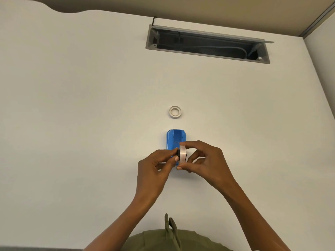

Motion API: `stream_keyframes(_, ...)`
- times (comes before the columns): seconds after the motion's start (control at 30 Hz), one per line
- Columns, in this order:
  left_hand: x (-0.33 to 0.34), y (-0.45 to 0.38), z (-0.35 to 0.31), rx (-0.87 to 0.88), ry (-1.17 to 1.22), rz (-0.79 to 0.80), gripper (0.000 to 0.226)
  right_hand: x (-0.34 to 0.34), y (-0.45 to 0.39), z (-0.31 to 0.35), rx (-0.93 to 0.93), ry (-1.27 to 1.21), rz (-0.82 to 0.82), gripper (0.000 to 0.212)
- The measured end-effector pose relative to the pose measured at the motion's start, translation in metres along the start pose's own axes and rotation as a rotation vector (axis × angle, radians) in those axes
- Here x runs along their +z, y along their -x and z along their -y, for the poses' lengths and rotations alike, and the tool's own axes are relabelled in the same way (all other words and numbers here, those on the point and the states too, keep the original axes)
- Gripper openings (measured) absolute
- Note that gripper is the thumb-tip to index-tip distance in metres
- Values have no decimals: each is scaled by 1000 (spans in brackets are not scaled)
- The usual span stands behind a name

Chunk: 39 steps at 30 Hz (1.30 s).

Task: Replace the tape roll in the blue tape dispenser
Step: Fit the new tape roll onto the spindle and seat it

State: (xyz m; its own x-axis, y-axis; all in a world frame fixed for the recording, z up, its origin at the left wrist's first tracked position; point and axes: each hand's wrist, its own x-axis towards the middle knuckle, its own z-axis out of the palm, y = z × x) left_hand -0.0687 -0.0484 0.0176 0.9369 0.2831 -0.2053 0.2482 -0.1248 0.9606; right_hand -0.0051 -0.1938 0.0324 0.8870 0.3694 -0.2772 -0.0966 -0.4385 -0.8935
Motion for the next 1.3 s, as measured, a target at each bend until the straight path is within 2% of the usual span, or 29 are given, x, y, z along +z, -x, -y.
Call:
stream_keyframes(0.23,-9,-24,-6,137,-88,15,24,-3,-20,0,-121,125,-98,52)
stream_keyframes(0.47,-11,-38,2,155,-284,56,41,0,-38,-3,-172,219,-139,57)
stream_keyframes(1.3,-12,-48,17,135,-243,88,44,3,-55,-20,-133,278,-64,56)
